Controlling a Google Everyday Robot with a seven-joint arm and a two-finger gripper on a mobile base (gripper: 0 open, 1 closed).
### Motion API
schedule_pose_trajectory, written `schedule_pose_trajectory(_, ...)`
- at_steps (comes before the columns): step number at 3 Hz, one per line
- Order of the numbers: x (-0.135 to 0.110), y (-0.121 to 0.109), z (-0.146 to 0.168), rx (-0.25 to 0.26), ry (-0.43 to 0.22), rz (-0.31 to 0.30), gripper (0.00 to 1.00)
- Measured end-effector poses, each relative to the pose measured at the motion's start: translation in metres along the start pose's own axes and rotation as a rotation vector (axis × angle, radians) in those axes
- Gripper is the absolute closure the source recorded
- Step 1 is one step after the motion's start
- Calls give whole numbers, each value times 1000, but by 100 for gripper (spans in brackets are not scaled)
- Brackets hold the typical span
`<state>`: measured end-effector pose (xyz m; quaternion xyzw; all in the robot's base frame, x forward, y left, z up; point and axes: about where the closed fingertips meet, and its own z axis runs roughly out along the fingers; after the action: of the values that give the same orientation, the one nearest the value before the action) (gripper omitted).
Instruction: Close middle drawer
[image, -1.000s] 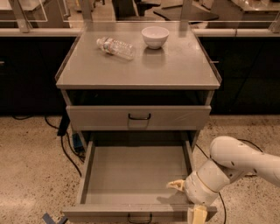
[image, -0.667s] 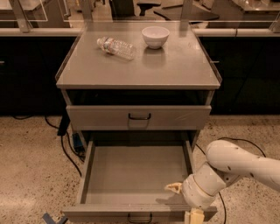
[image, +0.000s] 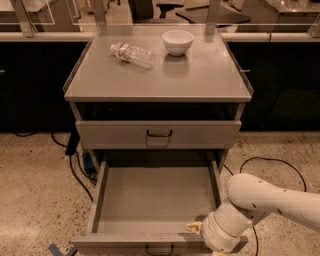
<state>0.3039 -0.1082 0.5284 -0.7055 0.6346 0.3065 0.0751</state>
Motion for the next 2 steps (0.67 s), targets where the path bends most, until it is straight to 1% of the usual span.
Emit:
schedule_pose_trajectory(1, 1, 0, 3, -8, -7, -6, 0)
schedule_pose_trajectory(2, 6, -4, 19, -46, -20, -26, 1)
